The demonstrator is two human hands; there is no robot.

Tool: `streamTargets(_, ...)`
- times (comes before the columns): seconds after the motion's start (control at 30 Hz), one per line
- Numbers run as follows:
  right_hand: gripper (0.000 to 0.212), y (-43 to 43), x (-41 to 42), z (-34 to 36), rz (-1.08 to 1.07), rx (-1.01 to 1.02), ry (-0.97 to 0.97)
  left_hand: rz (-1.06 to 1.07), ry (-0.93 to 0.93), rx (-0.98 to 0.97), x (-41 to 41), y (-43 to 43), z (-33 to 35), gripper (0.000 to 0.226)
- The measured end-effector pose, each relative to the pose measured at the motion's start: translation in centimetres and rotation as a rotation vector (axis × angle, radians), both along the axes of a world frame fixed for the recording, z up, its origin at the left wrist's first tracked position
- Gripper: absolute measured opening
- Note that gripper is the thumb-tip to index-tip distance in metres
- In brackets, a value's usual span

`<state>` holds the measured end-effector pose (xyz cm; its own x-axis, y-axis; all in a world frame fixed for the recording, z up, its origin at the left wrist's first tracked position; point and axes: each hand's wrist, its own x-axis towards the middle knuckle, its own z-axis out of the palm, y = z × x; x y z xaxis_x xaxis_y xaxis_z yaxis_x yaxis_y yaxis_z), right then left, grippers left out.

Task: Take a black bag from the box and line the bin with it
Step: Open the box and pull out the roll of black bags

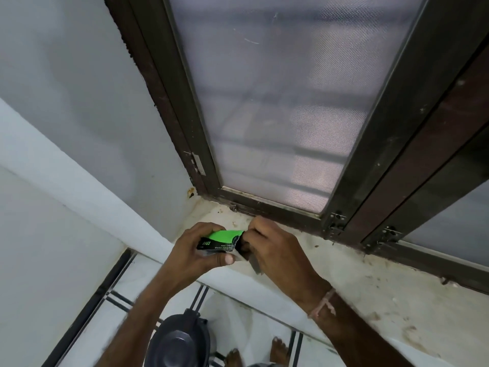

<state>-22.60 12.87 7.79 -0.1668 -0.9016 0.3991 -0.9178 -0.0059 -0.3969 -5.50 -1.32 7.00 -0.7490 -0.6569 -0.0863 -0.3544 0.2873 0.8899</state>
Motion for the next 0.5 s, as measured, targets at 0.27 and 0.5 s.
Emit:
streamTargets(0.27,0.027,0.3,-0.7,-1.7,0.004,-0.012,0.024,-0.024,-0.018,-0.079,-0.8,0.2,0.2,0.066)
streamTargets(0.5,0.036,-0.2,-0.8,-2.1,-0.05,0.038,0.11,-0.044,-0.06,-0.138,-1.5,0.4,0.1,0.075)
